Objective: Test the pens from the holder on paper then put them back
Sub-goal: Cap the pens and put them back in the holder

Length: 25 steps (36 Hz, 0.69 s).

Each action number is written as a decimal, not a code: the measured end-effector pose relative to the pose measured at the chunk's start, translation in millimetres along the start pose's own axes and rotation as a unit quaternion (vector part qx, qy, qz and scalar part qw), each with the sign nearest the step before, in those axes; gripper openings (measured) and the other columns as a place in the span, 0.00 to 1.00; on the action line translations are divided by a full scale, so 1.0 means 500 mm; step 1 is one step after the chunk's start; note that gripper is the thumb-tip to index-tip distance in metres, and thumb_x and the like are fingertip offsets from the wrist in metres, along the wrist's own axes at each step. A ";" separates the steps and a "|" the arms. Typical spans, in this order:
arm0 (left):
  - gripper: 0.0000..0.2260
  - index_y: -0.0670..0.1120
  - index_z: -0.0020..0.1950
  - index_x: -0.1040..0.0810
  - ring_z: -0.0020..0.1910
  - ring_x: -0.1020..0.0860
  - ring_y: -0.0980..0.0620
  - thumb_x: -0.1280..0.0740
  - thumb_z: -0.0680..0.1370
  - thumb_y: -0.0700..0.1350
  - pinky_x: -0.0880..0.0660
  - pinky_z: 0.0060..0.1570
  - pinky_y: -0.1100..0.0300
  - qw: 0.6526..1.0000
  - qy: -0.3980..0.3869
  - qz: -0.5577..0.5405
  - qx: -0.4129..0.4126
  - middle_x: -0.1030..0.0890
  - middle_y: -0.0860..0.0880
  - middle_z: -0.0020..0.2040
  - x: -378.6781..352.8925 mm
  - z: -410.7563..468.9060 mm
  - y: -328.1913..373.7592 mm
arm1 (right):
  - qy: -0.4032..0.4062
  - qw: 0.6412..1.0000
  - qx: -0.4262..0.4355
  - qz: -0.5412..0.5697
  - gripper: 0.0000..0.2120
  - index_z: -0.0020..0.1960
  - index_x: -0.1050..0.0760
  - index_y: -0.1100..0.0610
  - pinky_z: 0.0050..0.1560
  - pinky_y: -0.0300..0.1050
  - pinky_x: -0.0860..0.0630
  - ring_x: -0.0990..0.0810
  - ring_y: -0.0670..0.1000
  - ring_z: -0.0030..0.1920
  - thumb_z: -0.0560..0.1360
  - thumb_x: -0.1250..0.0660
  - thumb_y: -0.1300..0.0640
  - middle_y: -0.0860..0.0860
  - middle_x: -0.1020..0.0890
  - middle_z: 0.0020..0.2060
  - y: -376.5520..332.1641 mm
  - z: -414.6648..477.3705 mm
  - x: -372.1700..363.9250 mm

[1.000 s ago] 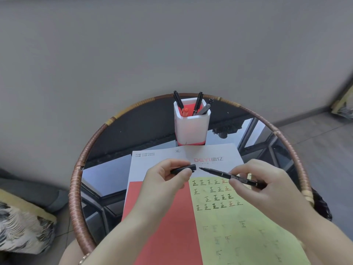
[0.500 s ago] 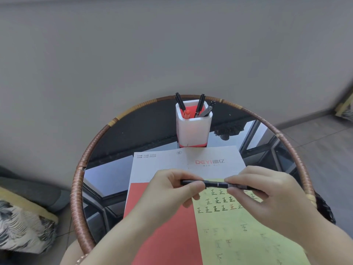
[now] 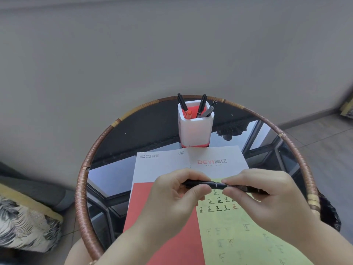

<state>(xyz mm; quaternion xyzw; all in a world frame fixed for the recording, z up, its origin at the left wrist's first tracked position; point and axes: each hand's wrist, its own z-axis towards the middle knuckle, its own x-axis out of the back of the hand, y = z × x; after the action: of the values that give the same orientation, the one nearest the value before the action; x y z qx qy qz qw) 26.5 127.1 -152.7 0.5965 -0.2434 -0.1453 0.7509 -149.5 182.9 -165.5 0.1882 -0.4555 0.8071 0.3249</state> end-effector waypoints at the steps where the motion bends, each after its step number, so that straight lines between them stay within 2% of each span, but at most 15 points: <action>1: 0.04 0.53 0.39 0.19 0.31 0.24 0.62 0.31 0.68 0.43 0.29 0.33 0.70 1.000 0.005 0.012 -0.017 0.20 0.57 0.31 0.000 0.000 -0.003 | -0.001 0.999 -0.024 0.023 0.13 0.43 0.21 0.46 0.26 0.40 0.31 0.26 0.46 0.27 0.69 0.35 0.38 0.43 0.20 0.29 -0.006 0.002 0.000; 3: 0.03 0.58 0.39 0.20 0.33 0.23 0.59 0.31 0.69 0.49 0.27 0.34 0.65 0.997 0.013 0.061 -0.055 0.19 0.58 0.34 0.003 0.001 -0.005 | -0.002 0.991 -0.094 0.091 0.14 0.41 0.20 0.44 0.28 0.46 0.29 0.25 0.49 0.27 0.64 0.32 0.36 0.47 0.19 0.29 -0.019 0.007 -0.003; 4: 0.03 0.60 0.40 0.21 0.35 0.23 0.58 0.32 0.70 0.50 0.26 0.35 0.62 0.994 0.012 0.088 -0.069 0.19 0.58 0.36 0.005 0.004 -0.004 | -0.011 0.984 -0.134 0.120 0.11 0.40 0.19 0.45 0.29 0.47 0.31 0.26 0.49 0.27 0.63 0.30 0.40 0.49 0.20 0.27 -0.019 0.009 -0.006; 7: 0.09 0.58 0.40 0.21 0.36 0.23 0.59 0.31 0.74 0.42 0.26 0.39 0.63 0.991 -0.011 0.126 -0.043 0.19 0.57 0.39 0.008 0.018 -0.006 | -0.107 0.963 -0.219 0.119 0.04 0.40 0.20 0.46 0.33 0.47 0.34 0.31 0.49 0.29 0.71 0.32 0.48 0.51 0.27 0.26 -0.020 0.016 -0.008; 9: 0.09 0.53 0.41 0.21 0.38 0.22 0.59 0.31 0.74 0.39 0.26 0.41 0.65 0.988 -0.035 0.146 -0.026 0.19 0.57 0.41 0.004 0.027 -0.007 | -0.152 0.964 -0.206 0.070 0.06 0.43 0.22 0.42 0.37 0.46 0.30 0.27 0.48 0.32 0.74 0.38 0.48 0.49 0.23 0.32 -0.023 0.022 -0.010; 11: 0.06 0.52 0.43 0.21 0.41 0.22 0.57 0.32 0.74 0.40 0.26 0.43 0.64 0.986 -0.035 0.158 -0.034 0.18 0.57 0.42 -0.004 0.036 -0.008 | -0.174 0.967 -0.180 0.039 0.11 0.46 0.25 0.36 0.39 0.36 0.30 0.26 0.42 0.38 0.77 0.42 0.51 0.39 0.22 0.39 -0.024 0.028 -0.015; 12: 0.05 0.52 0.44 0.21 0.41 0.22 0.57 0.32 0.75 0.41 0.27 0.42 0.64 0.987 -0.025 0.156 -0.036 0.19 0.58 0.42 -0.005 0.043 -0.009 | -0.175 0.966 -0.183 0.044 0.13 0.48 0.27 0.34 0.37 0.33 0.30 0.27 0.40 0.37 0.78 0.43 0.53 0.36 0.24 0.37 -0.022 0.032 -0.017; 14: 0.04 0.55 0.44 0.23 0.41 0.23 0.60 0.35 0.76 0.45 0.27 0.41 0.68 0.988 0.010 0.148 -0.030 0.20 0.61 0.42 0.001 0.061 -0.017 | -0.148 0.955 -0.239 0.095 0.12 0.49 0.24 0.39 0.32 0.33 0.33 0.31 0.41 0.29 0.78 0.43 0.55 0.39 0.25 0.30 -0.007 0.041 -0.018; 15: 0.04 0.56 0.45 0.24 0.42 0.23 0.61 0.36 0.77 0.46 0.28 0.42 0.69 0.989 0.033 0.144 -0.021 0.20 0.61 0.42 0.007 0.073 -0.023 | -0.126 0.944 -0.279 0.121 0.12 0.49 0.23 0.43 0.33 0.34 0.33 0.31 0.42 0.29 0.78 0.42 0.56 0.41 0.25 0.29 0.005 0.045 -0.016; 18: 0.05 0.52 0.50 0.23 0.46 0.24 0.63 0.38 0.78 0.45 0.29 0.43 0.74 0.982 0.119 0.149 -0.003 0.20 0.59 0.45 0.027 0.115 -0.044 | -0.043 0.924 -0.343 0.166 0.10 0.47 0.23 0.48 0.41 0.35 0.26 0.20 0.44 0.37 0.78 0.41 0.59 0.47 0.21 0.40 0.029 0.067 -0.003; 19: 0.06 0.50 0.52 0.24 0.47 0.25 0.64 0.37 0.78 0.42 0.31 0.43 0.77 0.976 0.144 0.162 -0.004 0.22 0.59 0.47 0.033 0.130 -0.048 | -0.015 0.928 -0.332 0.172 0.10 0.46 0.25 0.47 0.43 0.36 0.25 0.19 0.44 0.41 0.78 0.41 0.59 0.49 0.20 0.43 0.029 0.078 0.004; 21: 0.10 0.50 0.57 0.25 0.49 0.27 0.65 0.37 0.77 0.40 0.32 0.46 0.78 0.967 0.169 0.190 -0.014 0.26 0.61 0.50 0.041 0.160 -0.050 | 0.051 0.941 -0.280 0.186 0.10 0.45 0.26 0.45 0.47 0.40 0.23 0.18 0.44 0.43 0.77 0.40 0.60 0.49 0.19 0.45 0.022 0.107 0.021; 22: 0.12 0.49 0.60 0.26 0.52 0.28 0.64 0.37 0.77 0.40 0.31 0.50 0.75 0.964 0.172 0.201 -0.019 0.27 0.60 0.53 0.045 0.175 -0.050 | 0.090 0.945 -0.247 0.192 0.10 0.45 0.25 0.46 0.48 0.39 0.22 0.18 0.43 0.42 0.77 0.39 0.60 0.48 0.18 0.44 0.013 0.123 0.029; 24: 0.16 0.48 0.66 0.30 0.61 0.31 0.60 0.37 0.78 0.43 0.32 0.62 0.64 0.962 0.165 0.215 -0.017 0.28 0.56 0.62 0.049 0.201 -0.052 | 0.176 0.953 -0.170 0.177 0.09 0.44 0.26 0.48 0.45 0.32 0.24 0.19 0.39 0.40 0.75 0.36 0.62 0.47 0.19 0.41 -0.003 0.159 0.042; 25: 0.17 0.48 0.67 0.31 0.65 0.33 0.58 0.37 0.78 0.44 0.34 0.65 0.60 0.963 0.157 0.218 -0.012 0.29 0.55 0.65 0.049 0.211 -0.052 | 0.211 0.955 -0.132 0.164 0.09 0.44 0.27 0.49 0.44 0.29 0.25 0.20 0.38 0.40 0.75 0.35 0.63 0.45 0.19 0.40 -0.010 0.178 0.047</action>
<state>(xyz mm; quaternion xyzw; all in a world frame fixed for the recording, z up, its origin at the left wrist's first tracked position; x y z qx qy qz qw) -7.6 21.2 -155.2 0.5349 -0.2452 0.1144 0.8004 -162.0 116.7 -102.5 -0.1082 -0.5037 0.8033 0.2989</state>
